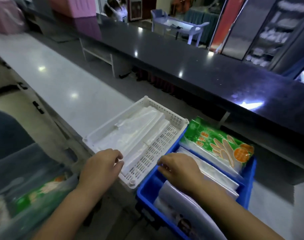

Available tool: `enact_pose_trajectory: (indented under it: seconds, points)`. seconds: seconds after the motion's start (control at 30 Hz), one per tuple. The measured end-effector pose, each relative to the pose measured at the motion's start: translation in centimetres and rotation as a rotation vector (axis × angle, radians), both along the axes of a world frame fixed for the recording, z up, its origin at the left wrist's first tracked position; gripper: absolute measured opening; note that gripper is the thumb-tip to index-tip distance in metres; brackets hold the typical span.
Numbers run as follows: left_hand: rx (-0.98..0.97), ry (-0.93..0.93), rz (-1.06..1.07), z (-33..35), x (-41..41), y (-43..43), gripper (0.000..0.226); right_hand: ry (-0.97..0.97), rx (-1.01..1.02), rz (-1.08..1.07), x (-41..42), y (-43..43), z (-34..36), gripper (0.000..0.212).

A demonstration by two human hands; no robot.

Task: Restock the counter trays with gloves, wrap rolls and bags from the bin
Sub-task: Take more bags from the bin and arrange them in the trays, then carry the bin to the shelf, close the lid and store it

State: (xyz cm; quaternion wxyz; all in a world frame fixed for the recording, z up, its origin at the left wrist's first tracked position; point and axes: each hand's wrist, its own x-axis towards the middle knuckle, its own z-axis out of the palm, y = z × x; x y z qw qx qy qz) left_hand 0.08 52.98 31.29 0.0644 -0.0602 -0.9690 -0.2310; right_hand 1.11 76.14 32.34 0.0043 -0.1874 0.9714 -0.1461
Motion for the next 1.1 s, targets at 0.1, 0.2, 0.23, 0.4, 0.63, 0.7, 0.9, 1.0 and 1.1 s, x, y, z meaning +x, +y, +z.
enact_pose_trajectory:
  seconds: [0.1,0.2,0.23,0.4,0.63,0.7,0.9,1.0,1.1]
  points:
    - [0.025,0.006,0.033,0.2,0.4,-3.3,0.011,0.008,0.007,0.037,-0.1,-3.8,0.5,0.021]
    - [0.041,0.008,0.004,0.2,0.8,-7.5,0.006,0.0,-0.001,0.051,-0.3,-8.2,0.5,0.023]
    - [0.045,0.002,-0.003,0.1,0.8,-9.1,0.006,-0.001,0.001,0.049,-0.4,-9.8,0.4,0.024]
    - [0.045,-0.003,-0.031,-1.0,0.6,-17.9,0.005,-0.005,0.028,0.036,-0.5,-18.8,-0.5,0.023]
    - [0.027,-0.024,-0.039,-4.7,0.7,-30.6,0.002,-0.067,0.007,0.062,-1.0,-31.7,-3.6,0.017]
    - [0.031,-0.055,0.004,-5.7,1.0,-33.5,0.002,-0.104,0.004,0.074,-1.1,-34.7,-4.7,0.018]
    - [0.021,-0.198,0.187,-9.4,2.4,-40.9,0.014,-0.218,0.066,0.145,-3.0,-41.9,-7.7,0.021]
    - [0.027,-0.264,0.295,-11.3,2.9,-44.1,0.017,-0.29,0.096,0.19,-4.8,-44.8,-9.8,0.021]
    - [0.03,-0.322,0.378,-12.8,3.0,-47.1,0.013,-0.346,0.1,0.235,-6.7,-47.5,-12.1,0.017]
